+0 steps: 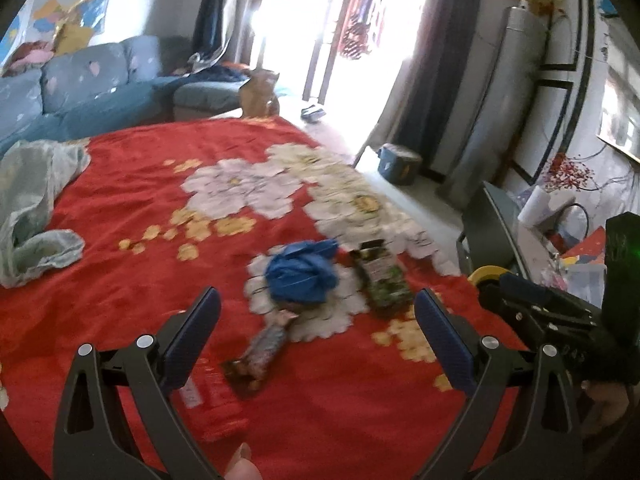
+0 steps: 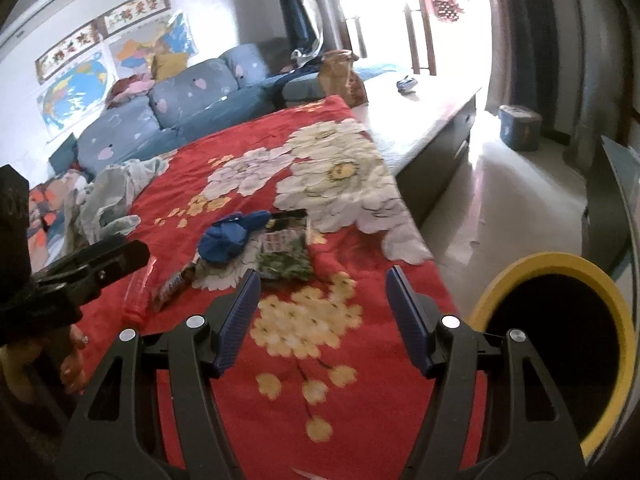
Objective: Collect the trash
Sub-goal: 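Move both tools back toward the chocolate bar and green packet on the bed, then grasp the chocolate bar with the left tool while the right grasps the green packet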
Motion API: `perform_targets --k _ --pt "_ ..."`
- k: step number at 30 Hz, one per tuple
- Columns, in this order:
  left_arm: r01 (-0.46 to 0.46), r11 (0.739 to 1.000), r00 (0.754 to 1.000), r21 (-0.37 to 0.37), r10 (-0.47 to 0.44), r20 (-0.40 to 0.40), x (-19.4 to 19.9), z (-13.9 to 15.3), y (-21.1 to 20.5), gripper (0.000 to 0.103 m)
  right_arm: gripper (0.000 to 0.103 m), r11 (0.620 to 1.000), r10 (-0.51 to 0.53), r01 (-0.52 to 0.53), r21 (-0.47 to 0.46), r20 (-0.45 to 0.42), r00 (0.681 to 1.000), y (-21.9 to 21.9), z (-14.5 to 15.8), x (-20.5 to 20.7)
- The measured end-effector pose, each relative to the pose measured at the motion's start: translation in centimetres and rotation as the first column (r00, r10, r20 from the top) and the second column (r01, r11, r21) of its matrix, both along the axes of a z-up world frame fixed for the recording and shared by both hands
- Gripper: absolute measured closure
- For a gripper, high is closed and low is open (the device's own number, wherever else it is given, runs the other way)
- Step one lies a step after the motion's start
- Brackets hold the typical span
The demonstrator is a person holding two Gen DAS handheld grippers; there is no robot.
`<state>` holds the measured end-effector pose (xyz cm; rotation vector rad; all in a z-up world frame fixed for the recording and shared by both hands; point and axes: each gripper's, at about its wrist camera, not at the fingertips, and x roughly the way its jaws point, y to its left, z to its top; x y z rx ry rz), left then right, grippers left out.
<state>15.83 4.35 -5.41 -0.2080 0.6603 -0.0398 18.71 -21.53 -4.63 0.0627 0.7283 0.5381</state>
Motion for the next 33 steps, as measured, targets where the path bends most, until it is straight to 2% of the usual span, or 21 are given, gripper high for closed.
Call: perform_targets --k 3,6,9,13,16,18,19,21,27,33 --pt "-0.002 1.000 0.999 0.006 0.003 -0.033 0.2 -0.7 0.9 0.012 0.048 1.000 0.020 -0.021 -0.014 -0.010 1.000 1.5 -0.6 0.9" --pt "0.008 1.000 0.998 0.015 -0.007 -0.060 0.5 -1.4 1.3 0.027 0.052 0.999 0.045 -0.046 -0.019 -0.045 0.998 2.8 -1.4 2.2" --pt "0.028 1.000 0.995 0.013 -0.027 -0.099 0.8 -2.4 1.7 0.038 0.052 0.998 0.059 -0.061 -0.026 -0.077 0.995 4.0 -2.3 3.5" --pt "0.059 0.998 0.988 0.025 -0.054 -0.145 1.3 -3.3 1.5 0.048 0.055 0.996 0.071 -0.077 -0.040 -0.121 0.990 5.3 -3.7 5.0" --pt "0.075 0.997 0.983 0.035 -0.068 -0.168 1.7 -3.8 1.2 0.053 0.062 0.995 0.078 -0.086 -0.045 -0.150 0.986 5.9 -4.5 5.8" --pt "0.080 0.996 0.980 0.048 -0.070 -0.188 2.2 -4.3 1.1 0.056 0.073 0.995 0.078 -0.087 -0.041 -0.178 0.981 6.0 -5.1 6.2" --pt "0.081 0.995 0.979 0.052 -0.069 -0.194 2.3 -4.4 1.0 0.057 0.075 0.996 0.080 -0.087 -0.033 -0.181 0.980 5.9 -5.2 6.3" --pt "0.083 0.995 0.977 0.062 -0.069 -0.201 2.5 -4.7 0.8 0.064 0.085 0.996 0.083 -0.087 -0.017 -0.182 0.980 5.6 -5.1 6.1" --pt "0.085 0.993 0.973 0.088 -0.063 -0.222 2.7 -5.3 0.3 0.075 0.093 0.996 0.085 -0.082 0.021 -0.178 0.980 4.6 -4.9 5.2" --pt "0.090 0.992 0.972 0.090 -0.068 -0.226 2.5 -5.1 0.1 0.080 0.099 0.996 0.075 -0.067 0.052 -0.157 0.985 3.5 -4.3 3.8"
